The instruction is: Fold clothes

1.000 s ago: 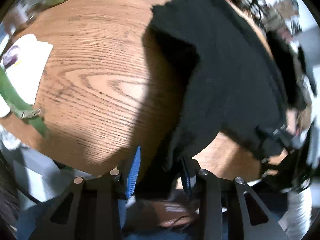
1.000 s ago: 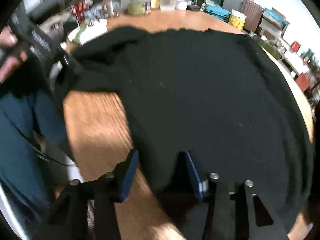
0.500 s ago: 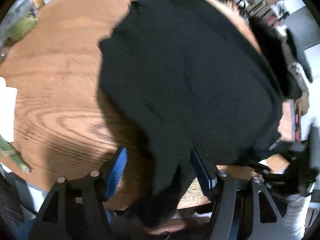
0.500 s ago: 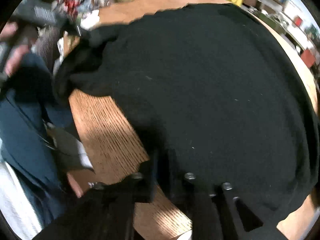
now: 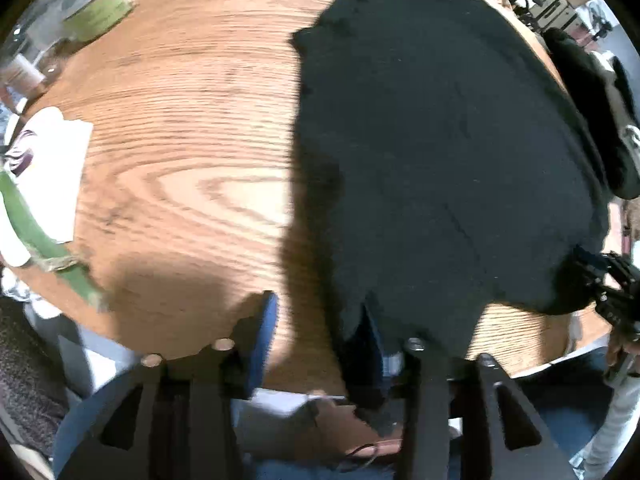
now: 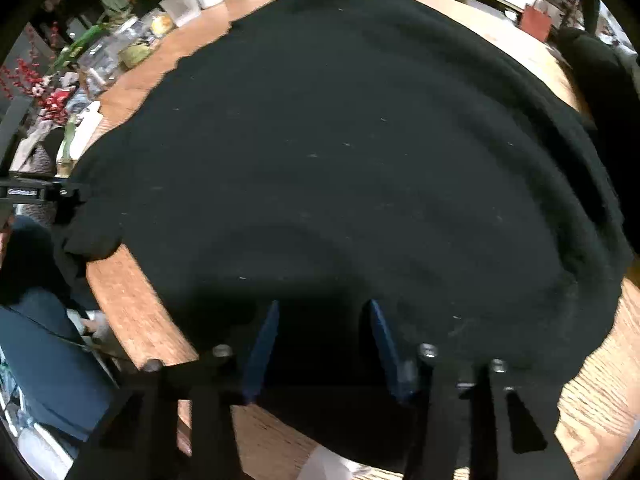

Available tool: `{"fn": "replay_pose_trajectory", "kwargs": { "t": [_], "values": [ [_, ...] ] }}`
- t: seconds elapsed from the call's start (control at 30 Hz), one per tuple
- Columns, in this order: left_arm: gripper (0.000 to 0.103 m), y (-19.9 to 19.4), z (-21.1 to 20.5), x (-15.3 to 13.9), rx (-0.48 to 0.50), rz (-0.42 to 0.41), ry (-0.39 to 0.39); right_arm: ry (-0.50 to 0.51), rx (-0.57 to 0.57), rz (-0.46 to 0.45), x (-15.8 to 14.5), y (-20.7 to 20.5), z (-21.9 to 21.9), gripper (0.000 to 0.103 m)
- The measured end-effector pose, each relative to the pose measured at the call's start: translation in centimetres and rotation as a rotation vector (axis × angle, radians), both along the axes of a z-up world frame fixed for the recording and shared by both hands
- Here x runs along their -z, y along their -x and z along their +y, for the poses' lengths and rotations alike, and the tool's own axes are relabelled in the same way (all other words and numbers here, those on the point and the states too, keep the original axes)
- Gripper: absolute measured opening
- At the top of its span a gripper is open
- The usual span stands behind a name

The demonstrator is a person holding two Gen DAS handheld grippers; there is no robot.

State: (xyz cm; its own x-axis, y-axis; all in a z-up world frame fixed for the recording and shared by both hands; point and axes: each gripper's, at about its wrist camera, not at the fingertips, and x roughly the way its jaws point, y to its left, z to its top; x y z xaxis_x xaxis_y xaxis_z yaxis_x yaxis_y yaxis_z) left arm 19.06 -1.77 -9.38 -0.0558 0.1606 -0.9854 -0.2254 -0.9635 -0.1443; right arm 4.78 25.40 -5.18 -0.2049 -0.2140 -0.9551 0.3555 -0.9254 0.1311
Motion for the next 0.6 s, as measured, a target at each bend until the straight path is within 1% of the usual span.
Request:
{"fn": "replay_pose_trajectory", "kwargs": {
  "t": [0.07,0.13,0.2,0.27,0.3,0.37,0.4,0.43,0.47,0.5,0.53,0.6],
  "values": [
    [0.058,-0.4,-1.0,-0.6,-0.012,0.003,-0.012,-0.035,0.012,0.007,0.2,-0.3,0.2,0.044],
    [0.058,-0.8,-1.7,-2.0,-0.006,0.026,-0.028,-0.053,0.047,0.001,0.3,-0.3,0.8,0.044],
    [0.058,-1.1,-2.3,-4.1,-0.014,0.079,-0.066,-0.07,0.081,-0.004,0.4,-0.4,1.4,0.044],
    [0.058,-1.3,-2.8,-6.4,-0.034,0.158,-0.101,-0.088,0.117,-0.01,0.5,-0.4,2.1,0.044],
    [0.06,-1.4,-2.8,-7.4,-0.034,0.19,-0.123,-0.099,0.143,-0.018,0.6,-0.4,2.5,0.044],
    [0.065,-0.7,-2.1,-8.6,-0.002,0.226,-0.162,-0.093,0.196,-0.036,0.6,-0.4,3.4,0.045],
    [0.067,1.2,-1.3,-8.4,0.01,0.228,-0.157,-0.077,0.23,-0.043,0.4,-0.5,3.8,0.045],
    [0.068,3.3,-0.8,-7.7,0.023,0.22,-0.144,-0.061,0.263,-0.048,0.1,-0.5,4.2,0.051],
    [0.068,5.2,-0.2,-7.8,0.037,0.211,-0.137,-0.049,0.281,-0.047,-0.2,-0.5,4.2,0.064],
    [0.068,6.7,0.4,-9.2,0.05,0.201,-0.14,-0.03,0.294,-0.036,-0.9,-0.3,4.1,0.07],
    [0.068,8.8,1.4,-9.7,0.064,0.194,-0.146,-0.023,0.284,-0.017,-1.6,0.0,3.7,0.076],
    [0.068,14.7,4.7,-7.3,0.097,0.186,-0.178,-0.025,0.268,0.024,-2.9,1.1,3.1,0.077]
  ]
}}
